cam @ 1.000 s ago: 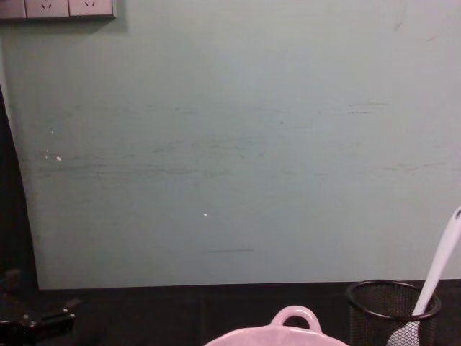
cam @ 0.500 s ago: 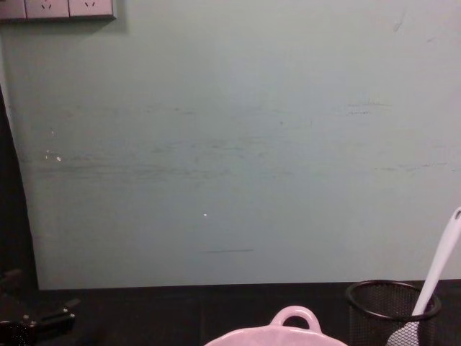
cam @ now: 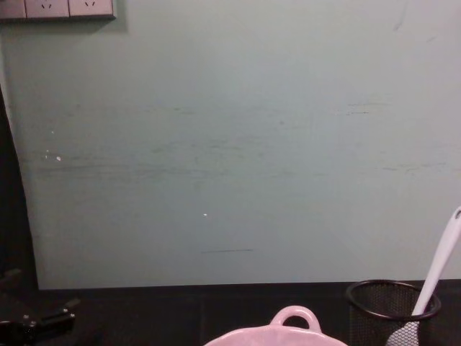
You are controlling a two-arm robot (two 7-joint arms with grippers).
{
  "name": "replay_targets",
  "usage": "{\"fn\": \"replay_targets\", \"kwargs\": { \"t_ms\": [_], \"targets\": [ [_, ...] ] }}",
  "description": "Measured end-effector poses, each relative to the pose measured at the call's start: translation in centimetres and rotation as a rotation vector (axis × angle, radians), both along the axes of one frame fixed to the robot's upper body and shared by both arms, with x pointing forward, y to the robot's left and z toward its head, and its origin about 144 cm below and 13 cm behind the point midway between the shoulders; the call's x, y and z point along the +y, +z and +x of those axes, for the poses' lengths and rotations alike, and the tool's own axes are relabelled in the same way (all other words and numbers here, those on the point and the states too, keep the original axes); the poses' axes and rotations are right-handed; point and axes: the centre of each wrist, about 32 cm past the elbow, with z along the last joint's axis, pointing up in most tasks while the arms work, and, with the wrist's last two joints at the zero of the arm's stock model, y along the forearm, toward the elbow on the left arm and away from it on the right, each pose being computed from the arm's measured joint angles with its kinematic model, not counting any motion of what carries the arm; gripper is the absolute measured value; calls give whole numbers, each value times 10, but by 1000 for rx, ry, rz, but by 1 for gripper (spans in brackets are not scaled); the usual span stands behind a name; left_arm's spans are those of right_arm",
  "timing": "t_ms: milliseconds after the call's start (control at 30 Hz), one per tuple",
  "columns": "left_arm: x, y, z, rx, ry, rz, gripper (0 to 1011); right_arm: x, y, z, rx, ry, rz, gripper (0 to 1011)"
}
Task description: Use the one hand to pick up the spoon and stir the clear water in the bowl.
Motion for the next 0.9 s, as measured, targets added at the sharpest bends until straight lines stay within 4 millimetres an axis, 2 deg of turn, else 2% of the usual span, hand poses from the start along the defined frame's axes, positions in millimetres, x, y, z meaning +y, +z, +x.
{"fn": "replay_targets", "kwargs": {
  "t_ms": [900],
  "targets": [
    [0,0,0,0,0,0,1005,16,-7,32,-20,3,-16,1003]
  ]
}}
